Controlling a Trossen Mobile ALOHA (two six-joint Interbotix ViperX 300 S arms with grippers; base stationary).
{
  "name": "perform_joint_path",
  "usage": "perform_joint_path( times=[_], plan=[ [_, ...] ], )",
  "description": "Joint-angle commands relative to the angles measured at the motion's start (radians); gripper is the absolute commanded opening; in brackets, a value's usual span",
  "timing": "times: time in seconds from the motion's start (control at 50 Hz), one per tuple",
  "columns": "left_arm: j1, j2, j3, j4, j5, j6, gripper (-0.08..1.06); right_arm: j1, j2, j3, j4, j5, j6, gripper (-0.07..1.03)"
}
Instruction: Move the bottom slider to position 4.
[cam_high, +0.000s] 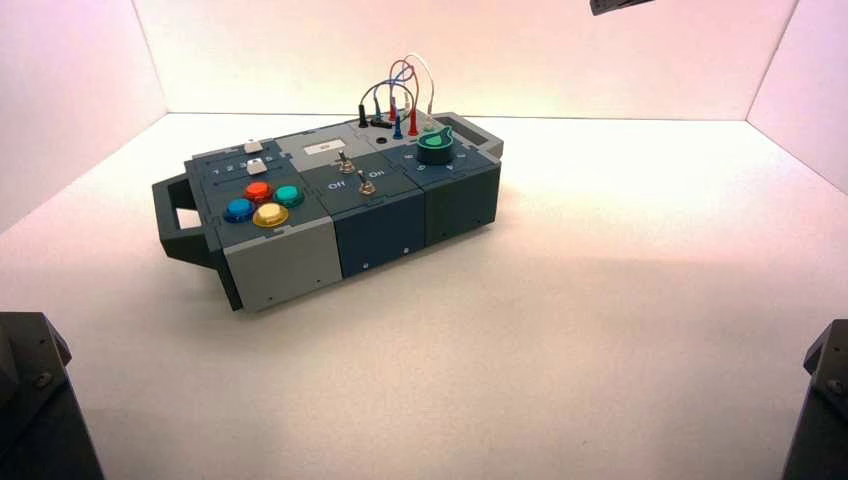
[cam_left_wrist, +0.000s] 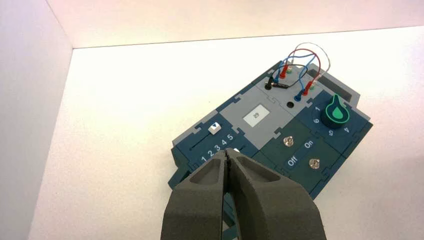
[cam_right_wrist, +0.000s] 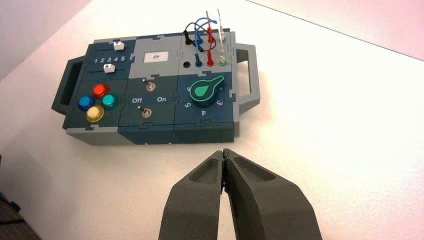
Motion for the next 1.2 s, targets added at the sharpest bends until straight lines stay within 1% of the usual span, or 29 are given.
perform_joint_path(
  times=[0.02, 0.28, 0.38, 0.48, 0.56, 0.64, 0.88, 0.98, 1.08, 1.2],
  plan=[
    [-0.003, 0.008, -0.015, 0.002, -0.003, 0.0, -0.03, 0.005, -0.003, -0.023, 0.003, 0.002, 0.002, -0.02],
    [-0.003, 0.012, -0.02, -0.002, 0.012, -0.002, -0.03, 0.005, -0.015, -0.023, 0.003, 0.003, 0.002, -0.02],
    [-0.009, 0.017, -0.04, -0.011, 0.029, -0.002, -0.03, 0.005, -0.015, -0.023, 0.003, 0.008, 0.0, -0.02],
    [-0.023, 0.04, -0.072, -0.026, 0.072, -0.017, -0.03, 0.005, -0.017, -0.023, 0.003, 0.009, 0.002, -0.02],
    [-0.044, 0.083, -0.109, -0.034, 0.117, -0.046, -0.03, 0.005, -0.017, -0.021, 0.003, 0.009, 0.002, -0.02],
    [-0.067, 0.138, -0.14, -0.034, 0.135, -0.057, -0.03, 0.005, -0.017, -0.021, 0.003, 0.011, 0.002, -0.02],
    [-0.132, 0.354, -0.218, -0.034, 0.15, -0.057, -0.03, 0.005, -0.017, -0.021, 0.005, 0.011, 0.003, -0.02],
    [-0.152, 0.43, -0.235, -0.034, 0.152, -0.055, -0.03, 0.005, -0.015, -0.021, 0.005, 0.011, 0.003, -0.02],
    [-0.167, 0.479, -0.241, -0.034, 0.15, -0.055, -0.03, 0.005, -0.015, -0.021, 0.005, 0.011, 0.003, -0.02],
    [-0.176, 0.543, -0.261, -0.031, 0.149, -0.041, -0.03, 0.005, -0.015, -0.021, 0.005, 0.009, 0.003, -0.02]
  ],
)
